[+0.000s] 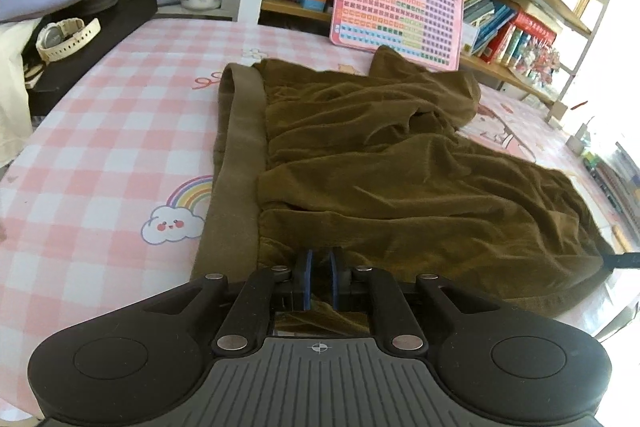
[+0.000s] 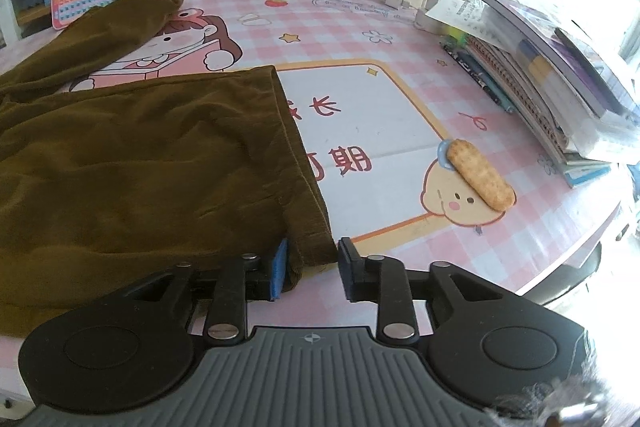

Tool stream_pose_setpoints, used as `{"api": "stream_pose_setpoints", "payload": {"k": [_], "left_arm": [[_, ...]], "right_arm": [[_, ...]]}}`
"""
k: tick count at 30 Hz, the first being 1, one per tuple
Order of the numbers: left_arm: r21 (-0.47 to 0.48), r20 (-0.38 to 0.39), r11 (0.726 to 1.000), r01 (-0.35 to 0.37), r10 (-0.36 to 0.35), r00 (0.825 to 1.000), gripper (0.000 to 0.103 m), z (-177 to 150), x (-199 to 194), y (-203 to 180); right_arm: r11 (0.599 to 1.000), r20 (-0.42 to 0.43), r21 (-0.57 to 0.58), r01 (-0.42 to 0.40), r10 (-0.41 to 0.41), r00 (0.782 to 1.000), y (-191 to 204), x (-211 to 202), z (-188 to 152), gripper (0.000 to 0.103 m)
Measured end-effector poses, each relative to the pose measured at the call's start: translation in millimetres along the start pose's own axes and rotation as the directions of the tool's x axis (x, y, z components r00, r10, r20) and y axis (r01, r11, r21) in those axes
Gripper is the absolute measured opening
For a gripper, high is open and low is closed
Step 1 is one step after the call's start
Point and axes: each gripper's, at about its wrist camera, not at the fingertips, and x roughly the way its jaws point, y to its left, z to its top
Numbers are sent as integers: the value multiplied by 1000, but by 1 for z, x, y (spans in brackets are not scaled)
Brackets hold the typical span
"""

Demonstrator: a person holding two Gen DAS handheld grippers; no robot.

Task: Fold clothes

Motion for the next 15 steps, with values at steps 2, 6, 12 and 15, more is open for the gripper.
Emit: {"api": "stream_pose_setpoints", "payload": {"k": [2,6,12,15], "left_arm": [[1,36,1000,8,-8,999,15,4,-9,0],[6,93,1000,31,-31,995,15,13,-24,-3],[2,143,998,58,-58,988,15,20,-35,-9],[0,151,998,64,-64,987,15,21,-37,-9]], "right_arm": [[1000,23,24,-18,18,1000,1,-10,-2,34],[997,78,32,-77,74,994,7,-34,-3,37],[987,144,2,-158,156,977,27,-64,3,39],[980,174,-20,-199,200,964,37,-76,9,42]]}}
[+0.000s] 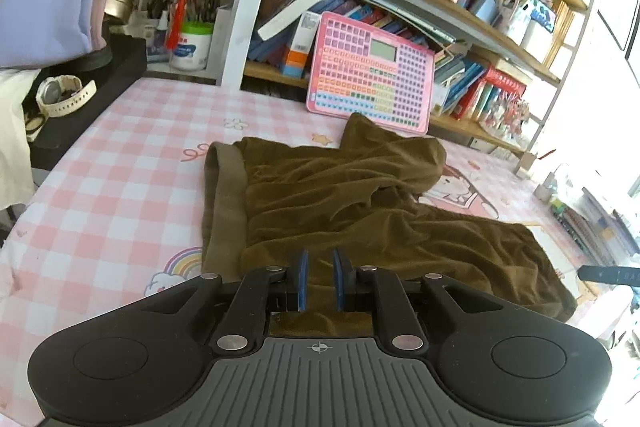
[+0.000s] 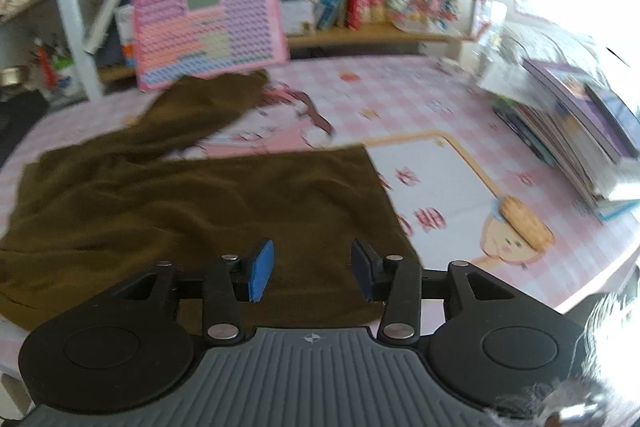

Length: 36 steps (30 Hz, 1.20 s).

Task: Fold clothes

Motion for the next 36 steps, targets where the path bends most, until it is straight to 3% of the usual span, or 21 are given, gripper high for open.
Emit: {"api": "stream_pose_setpoints", "payload": {"k": [12,21,28,32,36], "left_arm": [[-39,19,999,-37,38,999,15,5,7,5],[-74,11,989,-127,128,992,15,15,34,-10],[-151,-24,952,-267,267,963,15,18,57,-44],[-192,-56,919,-344,340,939,15,16,67,-69],[-201,-102,889,-411,398,912,15,11,73,-94]], "right_arm": [[987,43,-66,-145,148,988,23,-1,32,45],[934,8,-251,-254,264,964,9,49,83,47],[855,-82,-357,-377,373,924,-14,123,135,48],[768,-155,-460,-446,426,892,-20,174,158,54],[648,-206,-595,-475,448,870,-17,227,180,58]]}}
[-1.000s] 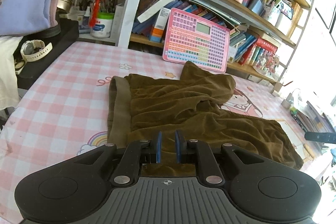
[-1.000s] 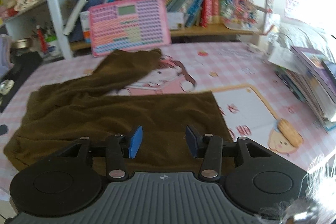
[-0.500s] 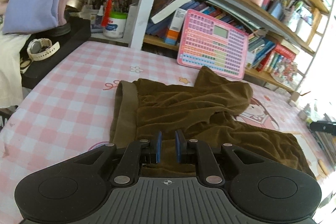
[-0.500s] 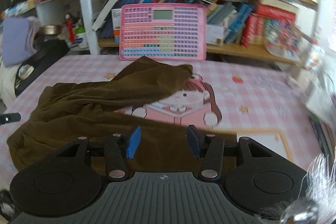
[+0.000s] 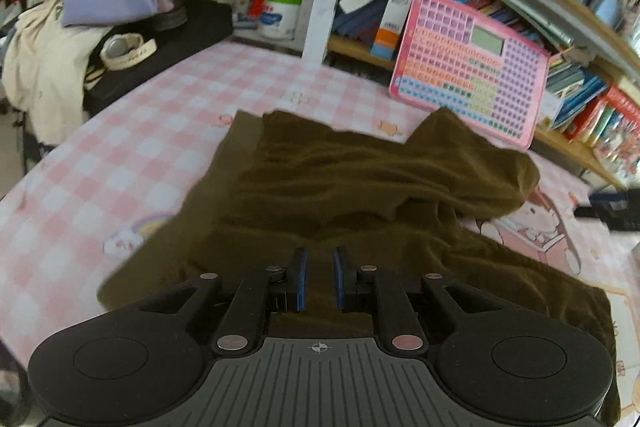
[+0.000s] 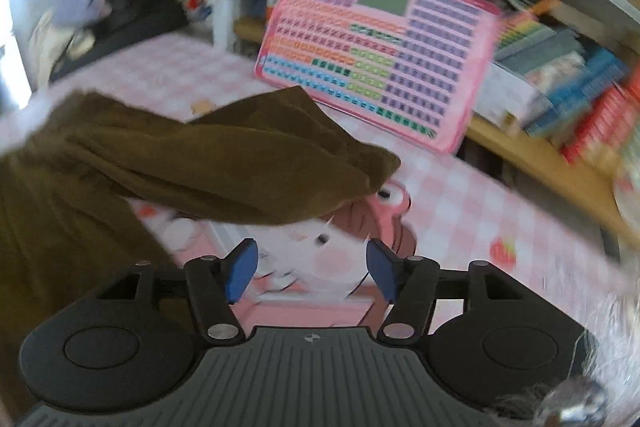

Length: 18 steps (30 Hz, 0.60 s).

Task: Fold clothes

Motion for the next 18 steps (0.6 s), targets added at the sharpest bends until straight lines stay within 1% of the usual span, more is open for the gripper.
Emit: {"api": "stream_pose_setpoints", "payload": {"k": [3,5,6,9,10,12,13,14,15,16,17,18], "left_arm": [[-20,-20,998,-54,54,998,15,-8,-5,-11],[-40,-32,995,-89,87,996,15,-13,-8,-15],[-48,-37,993,-104,102,994,15,-15,-10,-17],[-68,-47,988,-138,135,990,15,-18,-13,-21],[-73,-49,986,-147,143,988,15,-18,-13,-23],[-79,-52,984,-160,156,986,15,-19,-14,-24],[-81,-51,983,-164,160,986,15,-19,-14,-26],[-84,-49,983,-166,162,986,15,-18,-14,-27],[-86,-46,982,-167,163,985,15,-17,-14,-27],[-87,-43,982,-167,164,986,15,-17,-14,-27],[-88,-38,982,-165,163,986,15,-16,-14,-28],[-89,-33,983,-163,161,986,15,-15,-13,-28]], "right_arm": [[986,-14,-161,-45,44,999,-23,31,15,59],[950,-21,-302,-81,78,997,-27,48,23,61],[924,-26,-370,-99,96,995,-28,56,27,62],[824,-49,-545,-155,153,987,-20,76,31,63],[787,-64,-590,-182,179,982,-15,82,32,63],[734,-81,-646,-211,209,975,-8,91,31,63],[720,-94,-657,-222,214,972,-5,94,31,59],[707,-108,-667,-234,219,970,-2,96,30,49],[694,-122,-677,-245,223,967,0,99,29,22],[692,-133,-675,-255,226,965,0,98,30,9],[691,-143,-673,-264,228,963,1,97,30,2],[696,-129,-668,-263,240,962,-1,89,29,2]]}}
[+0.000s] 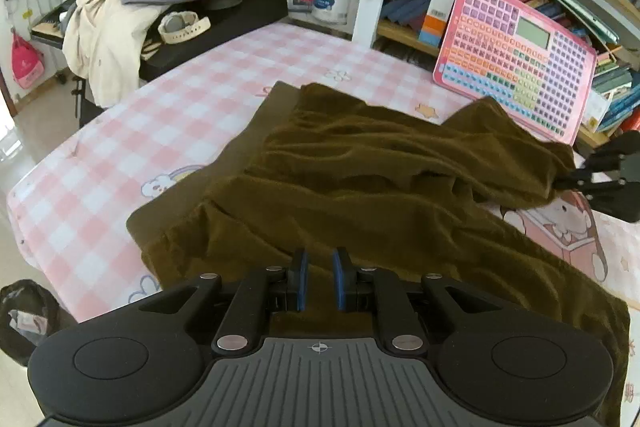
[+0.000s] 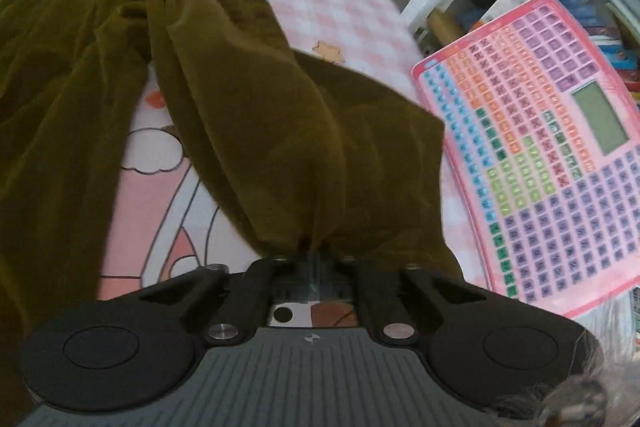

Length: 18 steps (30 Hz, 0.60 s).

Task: Fold clothes

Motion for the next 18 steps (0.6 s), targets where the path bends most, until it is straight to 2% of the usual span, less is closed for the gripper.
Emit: {"api": "stream_pose_setpoints", "payload": {"k": [3,5,7,9,10,12,14,15,16,17,18], "left_arm": [[0,10,1000,11,-11,1000,15,3,2,-1],[-3,15,1000,18,-18,1000,15,4,3,-2],[-10,16,1000,25,-25,1000,15,4,5,-2],[-17,16,999,31,-31,999,15,3,5,-3],[-19,17,999,34,-33,999,15,3,5,-4],[-17,19,999,36,-36,999,15,2,3,-4],[-15,21,999,38,-38,999,15,1,1,-5],[-16,22,999,37,-36,999,15,1,0,-4],[-17,23,999,32,-32,999,15,1,-1,-3],[-20,25,999,28,-28,999,15,0,-2,-1],[-27,25,999,24,-23,999,15,-1,-2,1]], "right_arm": [[993,111,103,-51,39,993,-4,-46,2,1],[968,246,197,-154,103,964,-11,-94,7,1],[941,381,247,-230,124,916,-15,-139,12,1],[937,453,269,-224,82,888,-18,-166,18,1],[941,456,281,-190,43,889,-20,-170,21,1],[949,392,301,-96,-31,919,-24,-156,24,2],[939,265,344,-10,-87,960,-34,-119,20,2],[931,202,363,29,-109,973,-38,-100,15,11],[906,123,409,108,-172,977,-45,-80,7,19],[868,65,468,165,-219,973,-52,-72,-2,33],[824,4,522,221,-261,965,-59,-64,-12,35]]}}
